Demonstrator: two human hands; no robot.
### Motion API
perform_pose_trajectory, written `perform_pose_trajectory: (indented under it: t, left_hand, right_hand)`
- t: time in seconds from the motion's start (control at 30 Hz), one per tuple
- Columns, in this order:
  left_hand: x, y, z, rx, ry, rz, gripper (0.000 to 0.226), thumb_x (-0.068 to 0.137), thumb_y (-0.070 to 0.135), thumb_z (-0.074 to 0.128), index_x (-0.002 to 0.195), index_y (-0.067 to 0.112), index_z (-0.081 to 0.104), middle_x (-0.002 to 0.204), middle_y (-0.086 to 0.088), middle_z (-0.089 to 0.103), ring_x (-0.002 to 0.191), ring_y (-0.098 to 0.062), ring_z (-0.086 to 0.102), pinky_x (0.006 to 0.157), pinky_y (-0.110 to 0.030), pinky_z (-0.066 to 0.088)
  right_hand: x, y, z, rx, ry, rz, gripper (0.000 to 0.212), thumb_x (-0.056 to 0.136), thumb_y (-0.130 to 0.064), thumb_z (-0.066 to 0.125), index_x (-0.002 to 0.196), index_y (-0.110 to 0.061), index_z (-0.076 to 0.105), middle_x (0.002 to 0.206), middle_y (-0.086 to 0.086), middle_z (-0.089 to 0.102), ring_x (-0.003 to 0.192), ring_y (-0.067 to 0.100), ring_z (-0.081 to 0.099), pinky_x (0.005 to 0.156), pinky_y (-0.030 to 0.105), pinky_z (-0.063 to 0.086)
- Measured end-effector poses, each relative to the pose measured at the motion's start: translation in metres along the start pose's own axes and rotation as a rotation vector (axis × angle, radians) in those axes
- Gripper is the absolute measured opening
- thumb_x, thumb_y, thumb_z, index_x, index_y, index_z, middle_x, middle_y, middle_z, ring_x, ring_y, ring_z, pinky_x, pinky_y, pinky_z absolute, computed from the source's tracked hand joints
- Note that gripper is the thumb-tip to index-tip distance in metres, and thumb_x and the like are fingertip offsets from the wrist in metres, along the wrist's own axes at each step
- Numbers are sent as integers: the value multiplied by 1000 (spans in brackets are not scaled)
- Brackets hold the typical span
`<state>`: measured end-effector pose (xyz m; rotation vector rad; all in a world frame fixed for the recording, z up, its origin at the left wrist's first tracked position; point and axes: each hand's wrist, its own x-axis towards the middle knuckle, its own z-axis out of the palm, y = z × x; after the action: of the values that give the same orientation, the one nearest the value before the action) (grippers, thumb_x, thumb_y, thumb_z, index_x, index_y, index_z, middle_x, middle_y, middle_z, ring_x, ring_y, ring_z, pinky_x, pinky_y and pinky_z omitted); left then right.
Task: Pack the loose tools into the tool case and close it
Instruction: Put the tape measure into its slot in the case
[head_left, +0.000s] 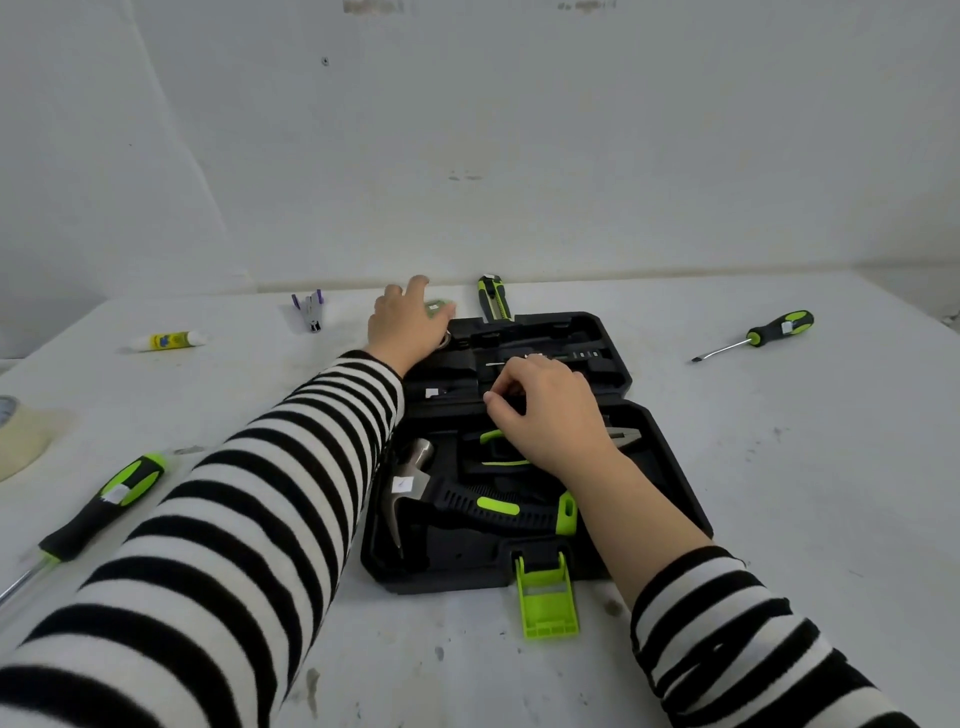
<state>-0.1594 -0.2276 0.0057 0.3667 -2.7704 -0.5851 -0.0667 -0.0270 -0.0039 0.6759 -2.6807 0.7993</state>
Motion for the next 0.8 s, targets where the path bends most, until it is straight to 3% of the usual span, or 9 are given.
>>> perform_pose_trajectory:
  t: [0.07,0.13,0.23,0.37,0.43,0.6,0.73,0.8]
  left_hand:
    - [15,1,-3,-32,-107,-57,60,93,54,40,146,26,30,150,-15,29,135,-37,33,108,-45,31]
    - [26,1,-6,0,-193,-84,62,92,53,43,144,21,36,149,-13,35,134,-33,37,107,-40,33]
    - [35,7,-8,3,-227,-125,61,84,50,59,128,8,54,133,-10,54,122,-29,50,93,-32,39]
    - [40,13,-3,-117,-220,-214,59,73,46,74,111,1,63,117,-13,65,105,-29,60,72,-29,41]
    - [38,15,0,-172,-171,-237,55,73,41,75,110,1,63,115,-13,65,100,-28,60,72,-31,42]
    - [16,19,6,-210,79,-113,61,80,42,69,132,17,50,131,-11,48,117,-28,53,95,-31,40]
    - [-5,25,1,-283,218,92,71,76,42,73,137,19,45,128,-8,47,112,-27,54,96,-35,41]
    - [-24,32,-3,-301,262,159,82,72,41,77,140,18,39,125,-6,49,110,-25,54,95,-38,44]
  right_hand:
    - [0,1,0,-1,0,-6,16,89,-39,56,90,-24,62,93,-8,60,95,14,54,88,36,42]
    - [0,1,0,2,0,-8,17,89,-39,56,91,-24,62,93,-8,60,96,14,54,89,36,42]
    - [0,1,0,-4,5,-15,17,89,-39,56,92,-23,63,94,-8,60,97,15,54,89,36,41]
    - [-2,0,0,-51,3,-39,18,89,-40,54,94,-24,61,97,-7,58,97,17,53,88,35,40]
    - [-2,0,0,-56,-1,-43,19,90,-40,54,96,-23,61,98,-7,58,98,17,53,88,35,40]
    - [-2,0,0,-47,8,-37,19,89,-39,54,96,-23,62,99,-6,59,99,18,53,88,36,40]
    - [1,2,2,-18,37,8,22,93,-36,50,96,-18,63,97,-1,61,96,20,56,85,38,44]
    - [2,5,0,28,132,68,24,95,-32,48,97,-14,64,95,3,62,91,24,58,82,40,46]
